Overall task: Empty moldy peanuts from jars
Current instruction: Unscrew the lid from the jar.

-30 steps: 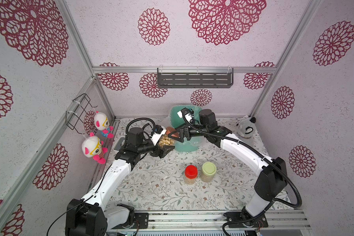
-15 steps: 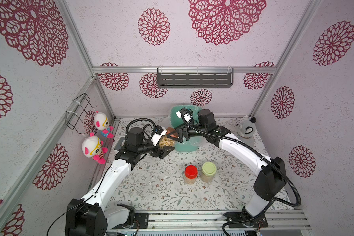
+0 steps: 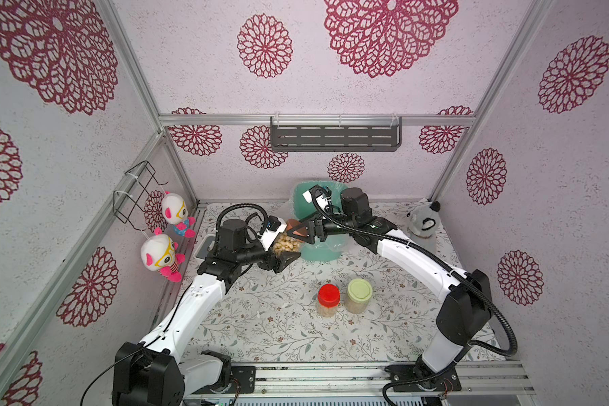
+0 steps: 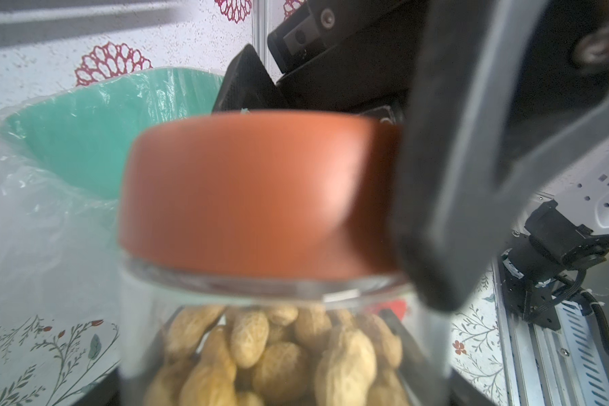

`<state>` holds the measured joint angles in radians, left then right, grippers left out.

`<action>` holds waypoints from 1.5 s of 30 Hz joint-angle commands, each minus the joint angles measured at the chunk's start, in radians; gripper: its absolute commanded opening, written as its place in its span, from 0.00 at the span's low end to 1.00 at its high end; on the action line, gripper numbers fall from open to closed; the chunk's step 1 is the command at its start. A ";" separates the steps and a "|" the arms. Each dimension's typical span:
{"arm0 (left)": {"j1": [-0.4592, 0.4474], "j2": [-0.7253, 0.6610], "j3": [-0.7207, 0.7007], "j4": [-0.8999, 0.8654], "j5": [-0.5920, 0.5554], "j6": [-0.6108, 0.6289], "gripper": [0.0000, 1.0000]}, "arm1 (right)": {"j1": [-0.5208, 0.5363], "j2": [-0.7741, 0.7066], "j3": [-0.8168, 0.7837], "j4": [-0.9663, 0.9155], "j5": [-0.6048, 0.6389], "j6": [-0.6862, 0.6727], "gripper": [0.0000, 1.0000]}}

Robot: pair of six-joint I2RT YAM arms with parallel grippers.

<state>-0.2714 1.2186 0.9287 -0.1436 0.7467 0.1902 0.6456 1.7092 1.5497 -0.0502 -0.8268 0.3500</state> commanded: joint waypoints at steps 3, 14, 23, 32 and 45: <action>0.023 -0.005 0.053 0.015 0.105 0.046 0.00 | -0.042 -0.060 -0.024 0.048 -0.103 -0.142 0.43; 0.040 0.022 0.118 -0.103 0.197 0.130 0.00 | -0.100 -0.066 -0.027 -0.135 -0.196 -0.607 0.16; 0.044 0.036 0.140 -0.159 0.243 0.176 0.00 | -0.118 -0.037 0.035 -0.318 -0.230 -0.901 0.27; 0.044 0.042 0.139 -0.155 0.215 0.178 0.00 | -0.104 -0.034 0.040 -0.205 -0.257 -0.735 0.94; 0.044 0.003 0.074 -0.008 0.138 0.123 0.00 | -0.029 -0.111 -0.094 0.207 -0.151 -0.204 0.99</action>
<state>-0.2276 1.2667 1.0080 -0.2722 0.8936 0.3195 0.5983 1.6695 1.4635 0.0021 -1.0210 -0.0715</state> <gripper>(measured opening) 0.887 0.988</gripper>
